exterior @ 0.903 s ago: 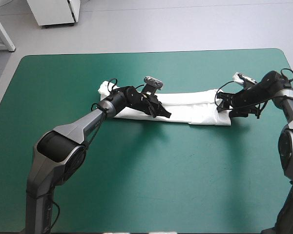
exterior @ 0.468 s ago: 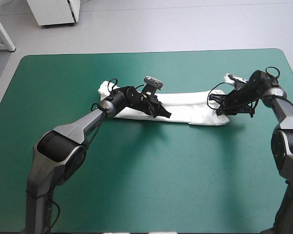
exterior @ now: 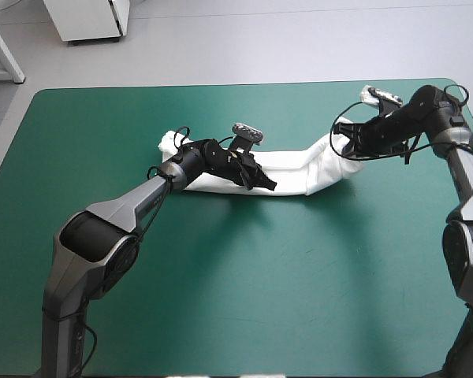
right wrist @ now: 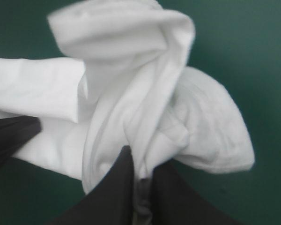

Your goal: Fold the cloth

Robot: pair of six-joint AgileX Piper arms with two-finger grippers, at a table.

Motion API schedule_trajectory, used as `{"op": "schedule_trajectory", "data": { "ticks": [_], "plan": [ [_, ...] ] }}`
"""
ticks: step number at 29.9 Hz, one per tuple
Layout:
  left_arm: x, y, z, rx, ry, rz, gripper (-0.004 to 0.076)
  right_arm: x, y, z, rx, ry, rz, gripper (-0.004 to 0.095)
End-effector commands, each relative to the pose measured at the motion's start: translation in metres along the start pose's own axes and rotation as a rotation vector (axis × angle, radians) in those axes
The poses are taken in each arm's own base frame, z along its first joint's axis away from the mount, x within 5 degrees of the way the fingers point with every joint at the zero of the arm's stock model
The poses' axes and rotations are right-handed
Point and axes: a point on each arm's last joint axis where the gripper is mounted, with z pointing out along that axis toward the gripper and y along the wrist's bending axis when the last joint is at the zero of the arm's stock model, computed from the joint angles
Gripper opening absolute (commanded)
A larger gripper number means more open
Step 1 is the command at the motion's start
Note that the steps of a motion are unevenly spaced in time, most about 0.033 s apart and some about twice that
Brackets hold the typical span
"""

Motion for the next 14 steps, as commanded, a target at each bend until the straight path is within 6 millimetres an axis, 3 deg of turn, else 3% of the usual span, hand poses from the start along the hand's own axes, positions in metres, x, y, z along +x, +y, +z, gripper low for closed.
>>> {"op": "schedule_trajectory", "data": {
  "ticks": [1, 5, 14],
  "plan": [
    [-0.013, -0.008, -0.017, 0.012, -0.044, 0.006, -0.0009, -0.007, 0.041, -0.053, -0.096, -0.145, -0.089, -0.0019],
    [-0.013, -0.008, -0.017, 0.012, -0.044, 0.006, -0.0009, -0.004, 0.071, -0.066, -0.179, -0.173, -0.152, -0.0019],
    [-0.013, -0.009, -0.017, 0.013, -0.045, 0.004, -0.0009, 0.007, 0.132, -0.070, -0.335, -0.179, -0.285, -0.0019]
  ]
}}
